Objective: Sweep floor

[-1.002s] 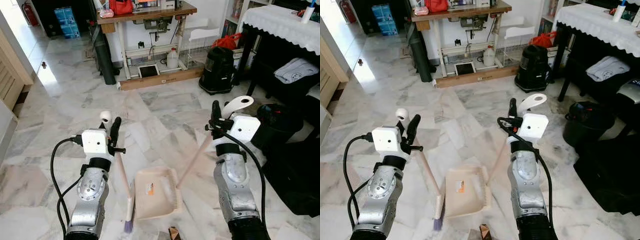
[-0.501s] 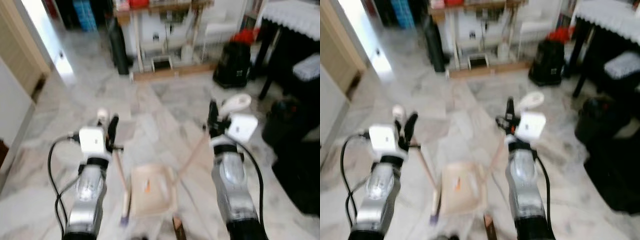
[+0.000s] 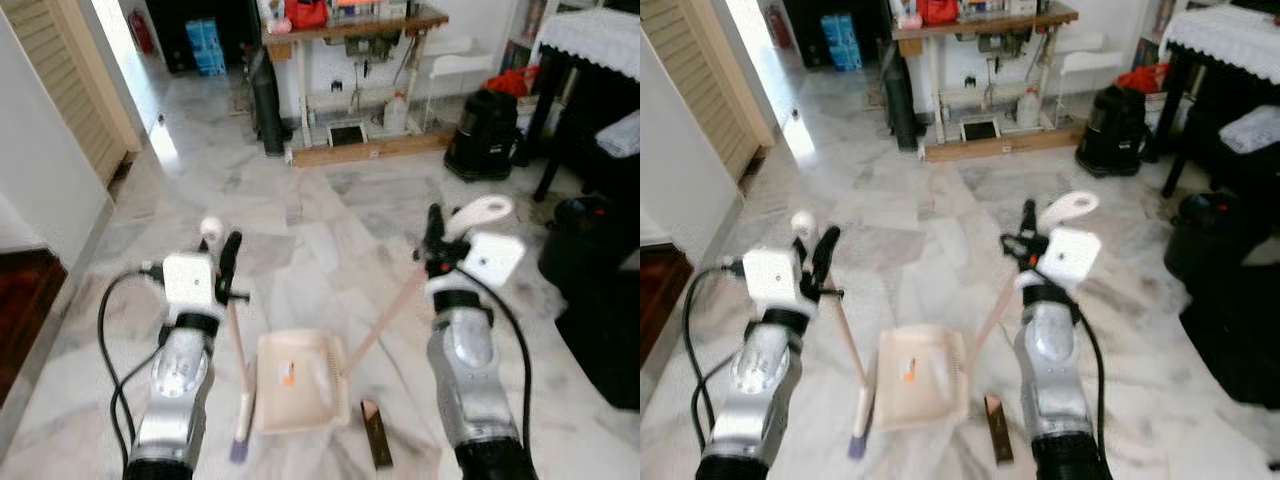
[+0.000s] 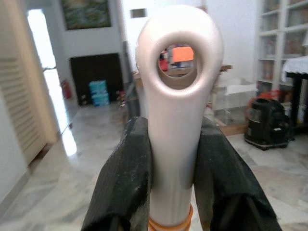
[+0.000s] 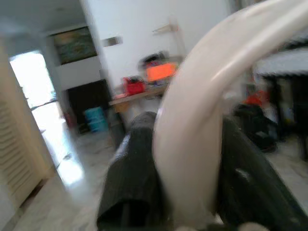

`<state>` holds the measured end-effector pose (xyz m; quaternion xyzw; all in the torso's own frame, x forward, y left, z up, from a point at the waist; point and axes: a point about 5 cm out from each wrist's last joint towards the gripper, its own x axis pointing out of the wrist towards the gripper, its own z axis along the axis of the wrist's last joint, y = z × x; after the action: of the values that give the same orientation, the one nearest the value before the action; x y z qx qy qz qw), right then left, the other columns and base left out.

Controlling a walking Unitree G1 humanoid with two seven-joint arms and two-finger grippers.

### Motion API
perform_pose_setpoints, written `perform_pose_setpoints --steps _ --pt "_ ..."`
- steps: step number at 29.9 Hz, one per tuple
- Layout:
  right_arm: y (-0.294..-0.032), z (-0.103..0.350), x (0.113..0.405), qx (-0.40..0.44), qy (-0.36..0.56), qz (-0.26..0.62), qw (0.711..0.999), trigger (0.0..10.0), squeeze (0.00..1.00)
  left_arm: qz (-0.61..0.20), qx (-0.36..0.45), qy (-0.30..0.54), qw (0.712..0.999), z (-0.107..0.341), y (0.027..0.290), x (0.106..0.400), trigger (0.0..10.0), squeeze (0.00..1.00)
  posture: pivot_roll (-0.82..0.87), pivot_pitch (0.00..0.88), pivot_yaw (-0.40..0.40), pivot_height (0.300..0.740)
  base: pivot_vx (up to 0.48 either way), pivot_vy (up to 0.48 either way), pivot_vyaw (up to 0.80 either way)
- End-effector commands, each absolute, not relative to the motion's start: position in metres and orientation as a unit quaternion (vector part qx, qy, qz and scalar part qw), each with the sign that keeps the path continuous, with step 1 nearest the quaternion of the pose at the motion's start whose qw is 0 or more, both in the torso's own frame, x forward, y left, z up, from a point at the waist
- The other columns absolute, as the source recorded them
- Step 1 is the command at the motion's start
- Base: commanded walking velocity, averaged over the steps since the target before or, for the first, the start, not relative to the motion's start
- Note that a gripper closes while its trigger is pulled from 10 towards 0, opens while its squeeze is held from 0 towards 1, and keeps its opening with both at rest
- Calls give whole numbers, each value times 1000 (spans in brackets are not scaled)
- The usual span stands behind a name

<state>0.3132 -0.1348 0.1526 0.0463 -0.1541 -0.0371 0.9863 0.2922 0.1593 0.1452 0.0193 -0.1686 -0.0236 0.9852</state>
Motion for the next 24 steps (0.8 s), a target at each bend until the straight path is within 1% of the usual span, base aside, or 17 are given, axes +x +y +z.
perform_pose_setpoints --steps 1,5,11,15,24 --pt "-133 169 314 53 -189 -35 980 10000 0 -21 20 -188 982 154 160 292 10000 0 8 0 72 740 -266 0 800" --pt "-131 171 315 51 -189 -24 980 10000 0 -20 18 -188 982 153 159 291 10000 0 9 0 68 740 -268 0 581" --pt "-131 173 315 48 -193 -20 980 10000 0 -15 16 -189 982 152 158 290 10000 0 7 0 48 740 -281 0 0" --pt "-132 175 316 43 -194 -18 980 10000 0 -13 14 -190 982 152 158 289 10000 0 10 0 42 740 -294 0 572" --pt "-132 179 320 38 -192 3 981 10000 0 2 6 -196 981 152 156 289 10000 0 17 0 1 740 -286 0 590"
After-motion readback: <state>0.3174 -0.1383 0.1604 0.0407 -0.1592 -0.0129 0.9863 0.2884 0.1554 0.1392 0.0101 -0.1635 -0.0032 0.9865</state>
